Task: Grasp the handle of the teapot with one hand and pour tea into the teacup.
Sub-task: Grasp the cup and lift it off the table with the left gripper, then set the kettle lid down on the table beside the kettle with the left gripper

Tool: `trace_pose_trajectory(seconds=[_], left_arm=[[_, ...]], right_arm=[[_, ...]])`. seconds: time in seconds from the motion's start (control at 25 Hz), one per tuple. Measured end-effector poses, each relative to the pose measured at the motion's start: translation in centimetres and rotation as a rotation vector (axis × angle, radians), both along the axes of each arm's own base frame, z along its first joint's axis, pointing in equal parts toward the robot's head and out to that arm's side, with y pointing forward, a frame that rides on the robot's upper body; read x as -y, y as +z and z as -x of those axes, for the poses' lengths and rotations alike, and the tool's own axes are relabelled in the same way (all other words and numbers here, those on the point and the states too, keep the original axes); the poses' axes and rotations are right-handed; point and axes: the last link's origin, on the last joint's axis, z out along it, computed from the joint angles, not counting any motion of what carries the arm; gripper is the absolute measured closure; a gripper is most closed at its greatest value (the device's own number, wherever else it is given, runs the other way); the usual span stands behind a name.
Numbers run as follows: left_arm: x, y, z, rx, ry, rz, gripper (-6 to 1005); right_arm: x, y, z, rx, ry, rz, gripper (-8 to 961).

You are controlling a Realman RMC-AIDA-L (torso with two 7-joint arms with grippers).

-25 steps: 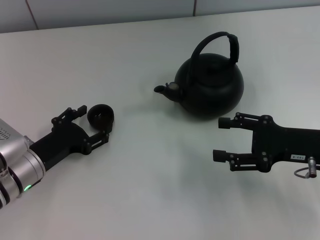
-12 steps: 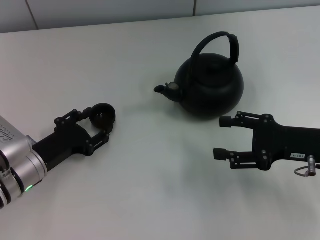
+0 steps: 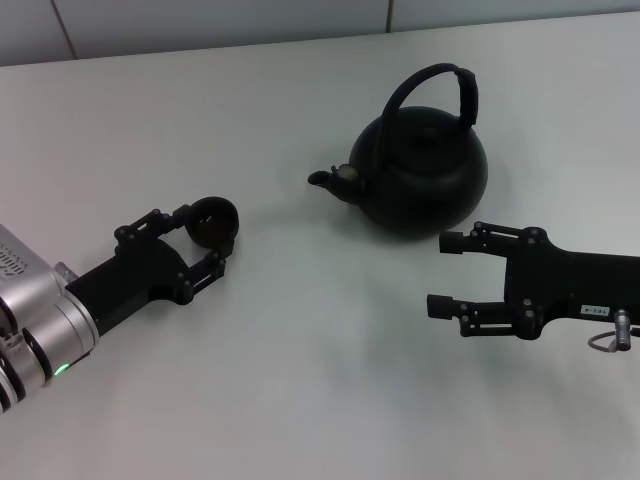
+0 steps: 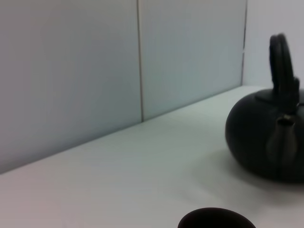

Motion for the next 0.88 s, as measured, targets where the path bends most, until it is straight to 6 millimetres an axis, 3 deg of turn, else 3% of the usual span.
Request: trace_pose_trajectory(seconds=[0.68,0.88], left_arm=[[2.3,-0.8,-3.1,0.093,-0.22,0.135,335],[2.8,-1.1,-3.1,0.085,-0.23,0.167,335]], right_arm=[[0.3,0.0,-0.2,-0.003,-0.006,0.002,127],[0.4,0.0,-0.2,-0.004,-0.004,0.004,127]])
